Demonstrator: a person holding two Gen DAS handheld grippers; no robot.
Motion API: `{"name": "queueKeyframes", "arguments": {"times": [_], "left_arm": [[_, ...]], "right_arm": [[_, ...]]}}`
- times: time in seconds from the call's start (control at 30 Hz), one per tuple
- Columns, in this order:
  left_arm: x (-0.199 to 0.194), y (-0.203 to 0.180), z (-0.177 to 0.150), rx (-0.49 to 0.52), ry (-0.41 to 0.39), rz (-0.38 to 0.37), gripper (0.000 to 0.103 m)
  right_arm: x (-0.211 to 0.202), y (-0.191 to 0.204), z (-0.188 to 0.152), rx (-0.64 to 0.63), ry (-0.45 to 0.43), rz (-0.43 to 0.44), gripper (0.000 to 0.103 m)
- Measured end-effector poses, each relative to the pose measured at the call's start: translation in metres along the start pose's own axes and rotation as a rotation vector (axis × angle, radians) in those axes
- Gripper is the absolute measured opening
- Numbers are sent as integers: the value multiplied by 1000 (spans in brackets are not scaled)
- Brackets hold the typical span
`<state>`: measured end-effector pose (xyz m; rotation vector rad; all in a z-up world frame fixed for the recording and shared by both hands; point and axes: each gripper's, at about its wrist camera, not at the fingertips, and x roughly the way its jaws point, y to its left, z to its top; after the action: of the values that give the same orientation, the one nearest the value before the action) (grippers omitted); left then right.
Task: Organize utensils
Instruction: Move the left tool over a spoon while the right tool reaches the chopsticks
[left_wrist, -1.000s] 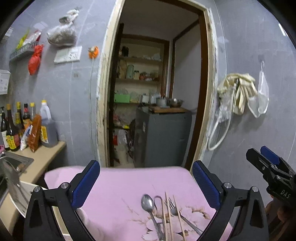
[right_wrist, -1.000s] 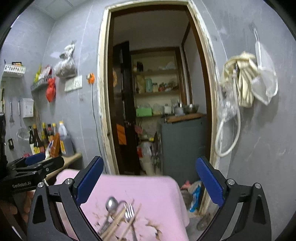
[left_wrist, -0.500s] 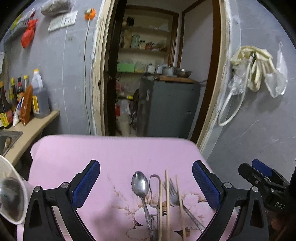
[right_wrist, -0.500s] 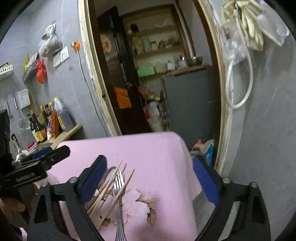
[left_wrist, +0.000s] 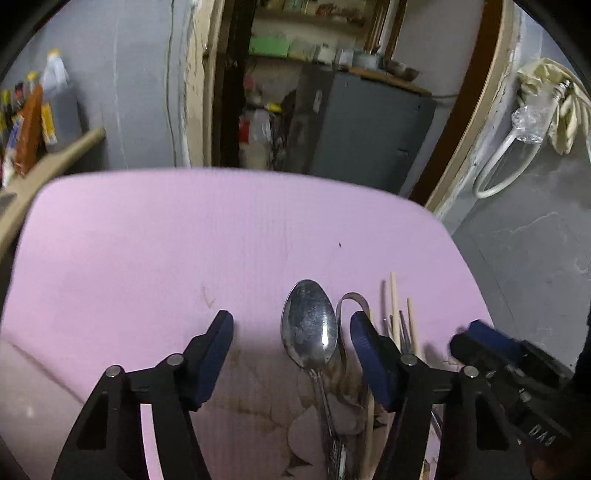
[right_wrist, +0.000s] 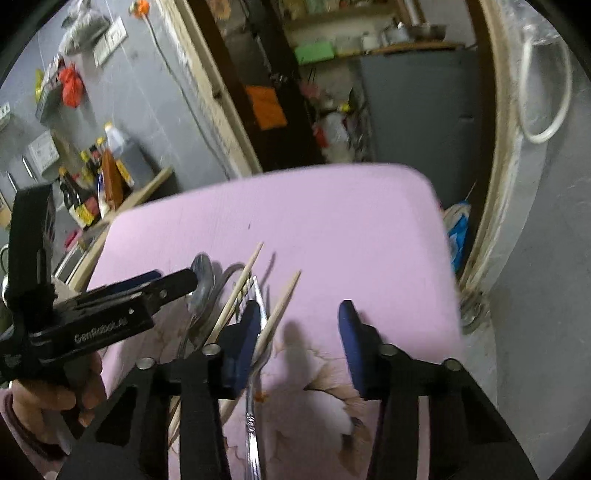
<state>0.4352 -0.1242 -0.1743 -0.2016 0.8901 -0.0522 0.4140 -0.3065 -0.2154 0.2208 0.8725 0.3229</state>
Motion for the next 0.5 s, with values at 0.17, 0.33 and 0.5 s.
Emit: {"name": "queueKeyframes", "arguments": {"times": [0.17, 0.33, 0.5], "left_arm": [[16, 7, 6, -22, 49, -43, 51], [19, 5, 8, 1, 53, -57, 37], [22, 2, 11, 28, 81, -90, 22]], "right_arm": [[20, 5, 0, 12, 63, 7, 25], [30, 8, 8, 39, 95, 6, 22], [38, 18, 18, 20, 164, -48, 21]]}}
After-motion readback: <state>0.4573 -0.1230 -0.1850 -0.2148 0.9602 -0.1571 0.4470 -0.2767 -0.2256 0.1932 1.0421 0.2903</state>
